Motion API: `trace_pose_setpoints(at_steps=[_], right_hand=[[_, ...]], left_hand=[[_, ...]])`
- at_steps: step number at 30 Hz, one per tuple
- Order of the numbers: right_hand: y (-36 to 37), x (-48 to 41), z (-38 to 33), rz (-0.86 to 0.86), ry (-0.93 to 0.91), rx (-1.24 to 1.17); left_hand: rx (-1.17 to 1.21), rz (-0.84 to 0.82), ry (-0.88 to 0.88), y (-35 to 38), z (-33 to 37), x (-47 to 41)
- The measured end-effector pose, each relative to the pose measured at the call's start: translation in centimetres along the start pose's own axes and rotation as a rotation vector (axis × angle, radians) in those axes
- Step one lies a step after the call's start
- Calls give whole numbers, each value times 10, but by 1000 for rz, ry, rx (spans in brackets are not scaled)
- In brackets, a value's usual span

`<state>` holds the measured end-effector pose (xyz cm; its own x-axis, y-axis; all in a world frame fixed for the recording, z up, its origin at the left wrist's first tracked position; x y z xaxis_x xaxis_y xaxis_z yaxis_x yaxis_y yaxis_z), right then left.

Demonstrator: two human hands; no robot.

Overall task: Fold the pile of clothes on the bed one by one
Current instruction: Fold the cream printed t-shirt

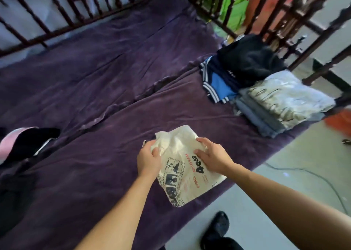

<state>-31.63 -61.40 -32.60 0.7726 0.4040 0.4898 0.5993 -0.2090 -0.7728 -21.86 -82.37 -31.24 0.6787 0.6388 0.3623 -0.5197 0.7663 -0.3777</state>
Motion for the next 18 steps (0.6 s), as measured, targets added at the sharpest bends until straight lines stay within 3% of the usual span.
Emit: trace_pose_setpoints(at_steps=[9, 18], right_hand=[[-208, 15, 158, 216, -20, 84], [-361, -37, 259, 378, 54, 140]], left_hand=[[192, -80, 131, 195, 160, 38], [375, -219, 177, 338, 271, 4]])
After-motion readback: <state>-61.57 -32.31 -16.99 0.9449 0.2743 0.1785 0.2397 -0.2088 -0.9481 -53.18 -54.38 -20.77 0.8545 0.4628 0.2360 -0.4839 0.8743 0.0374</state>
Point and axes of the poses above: each hand's wrist, its own x-axis away from the middle knuckle, its own y-axis out of the palm, z = x × y, the point moved 3 cm from there along -x, towards the middle knuckle, and after that the axes turned 13 degrees about x, right-handed, at the moved point
